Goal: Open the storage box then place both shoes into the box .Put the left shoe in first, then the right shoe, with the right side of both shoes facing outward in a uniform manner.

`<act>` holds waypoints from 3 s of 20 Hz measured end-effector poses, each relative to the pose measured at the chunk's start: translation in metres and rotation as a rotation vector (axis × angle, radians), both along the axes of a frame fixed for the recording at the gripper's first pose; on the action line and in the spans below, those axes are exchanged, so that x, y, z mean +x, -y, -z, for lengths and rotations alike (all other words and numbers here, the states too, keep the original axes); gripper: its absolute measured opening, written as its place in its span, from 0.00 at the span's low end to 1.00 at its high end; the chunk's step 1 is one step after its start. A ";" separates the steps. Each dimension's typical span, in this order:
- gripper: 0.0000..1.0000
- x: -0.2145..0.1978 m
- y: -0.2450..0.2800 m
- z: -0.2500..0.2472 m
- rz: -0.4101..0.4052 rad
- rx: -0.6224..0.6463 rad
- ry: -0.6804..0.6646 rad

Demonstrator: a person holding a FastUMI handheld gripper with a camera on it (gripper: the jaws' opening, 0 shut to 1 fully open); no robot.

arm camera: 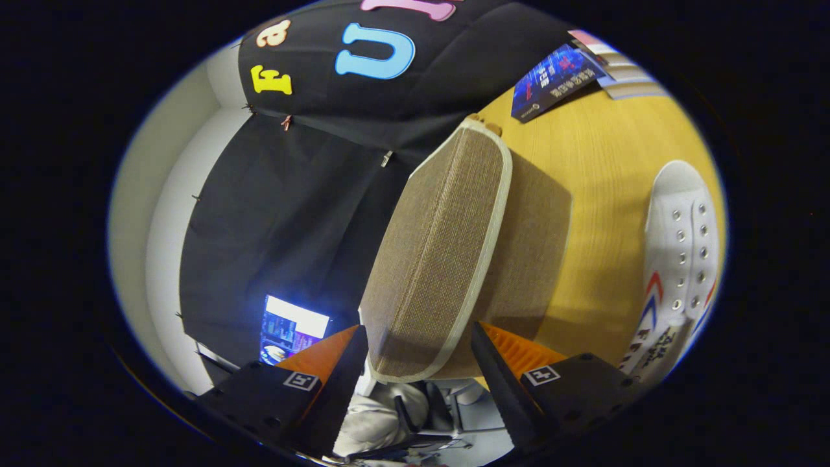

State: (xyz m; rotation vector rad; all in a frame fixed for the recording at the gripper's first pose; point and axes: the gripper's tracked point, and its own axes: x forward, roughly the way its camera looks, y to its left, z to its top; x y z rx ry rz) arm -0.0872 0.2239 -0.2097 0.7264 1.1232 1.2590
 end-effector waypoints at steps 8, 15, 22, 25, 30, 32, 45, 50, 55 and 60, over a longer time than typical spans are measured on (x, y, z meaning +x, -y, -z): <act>0.96 0.008 -0.014 -0.012 0.010 0.060 -0.193; 0.95 0.015 -0.012 -0.066 0.084 0.127 -0.314; 0.64 0.014 -0.028 -0.092 0.110 0.125 -0.308; 0.44 0.009 -0.033 -0.105 0.116 0.140 -0.308; 0.20 0.012 -0.027 -0.113 0.183 0.162 -0.292; 0.14 0.013 -0.034 -0.120 0.202 0.186 -0.294; 0.05 0.022 -0.078 -0.177 0.241 0.184 -0.203; 0.05 0.008 -0.135 -0.199 0.193 0.176 -0.144; 0.05 0.000 -0.199 -0.204 0.180 0.156 -0.159; 0.05 -0.015 -0.263 -0.192 0.141 0.101 -0.157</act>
